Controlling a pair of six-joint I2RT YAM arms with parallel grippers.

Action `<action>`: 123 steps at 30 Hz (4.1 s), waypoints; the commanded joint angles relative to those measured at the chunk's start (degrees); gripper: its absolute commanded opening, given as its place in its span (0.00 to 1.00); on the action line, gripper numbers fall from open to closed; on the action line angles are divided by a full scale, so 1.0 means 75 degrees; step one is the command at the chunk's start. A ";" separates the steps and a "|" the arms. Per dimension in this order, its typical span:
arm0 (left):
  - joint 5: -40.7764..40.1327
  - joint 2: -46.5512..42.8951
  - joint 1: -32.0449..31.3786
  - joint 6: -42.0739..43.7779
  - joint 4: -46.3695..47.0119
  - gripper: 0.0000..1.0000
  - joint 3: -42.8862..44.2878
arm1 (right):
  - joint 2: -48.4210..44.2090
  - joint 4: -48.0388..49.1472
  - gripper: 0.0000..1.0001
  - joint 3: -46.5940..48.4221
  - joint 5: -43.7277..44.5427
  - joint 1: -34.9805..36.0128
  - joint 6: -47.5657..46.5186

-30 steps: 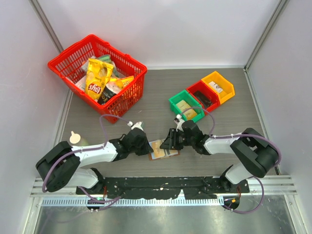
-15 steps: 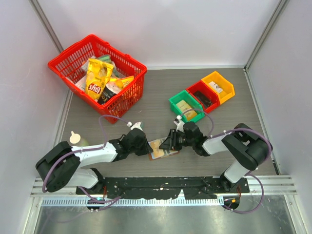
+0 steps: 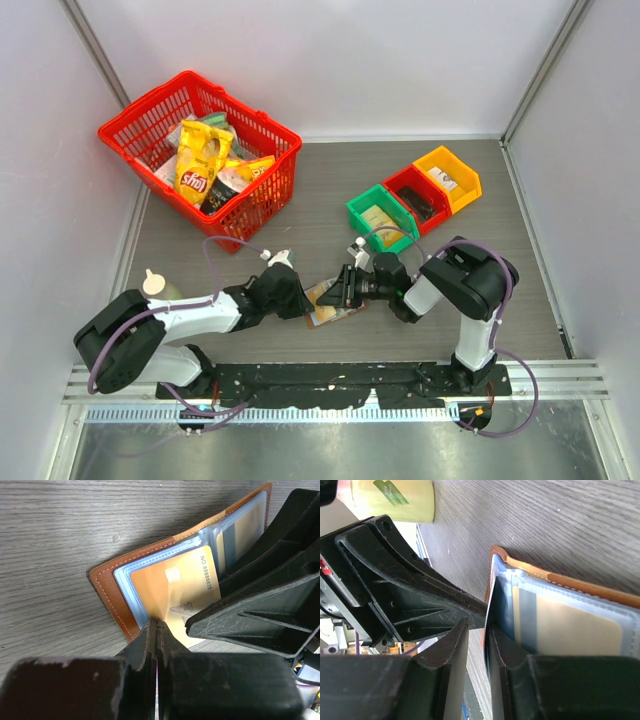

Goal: Take the credit cards out of the card holder
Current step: Remove the credit card from the card holder, then place the credit card in the storage box.

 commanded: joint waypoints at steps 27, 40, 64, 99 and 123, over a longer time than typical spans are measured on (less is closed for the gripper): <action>-0.0067 0.0366 -0.0045 0.0098 -0.0615 0.00 0.0050 | -0.1555 -0.1505 0.08 -0.0632 -0.0909 -0.1215 -0.1369; 0.0061 -0.1134 -0.0045 0.0801 -0.0181 0.11 0.0471 | -0.2832 -0.6048 0.07 0.0164 0.0602 -0.1356 -0.3454; 0.0297 0.2347 -0.0034 0.0942 -0.0145 0.13 0.1644 | -0.4285 -1.0421 0.07 0.2039 0.2946 -0.1356 -0.4440; 0.5076 -0.1006 0.0705 0.7328 -0.3708 0.94 0.4912 | -0.5505 -1.2883 0.07 0.4828 -0.1190 -0.0513 -0.8997; 0.5983 -0.1249 0.0705 0.7554 -0.3640 0.00 0.4891 | -0.5539 -1.2218 0.50 0.4842 -0.0734 -0.0101 -0.8898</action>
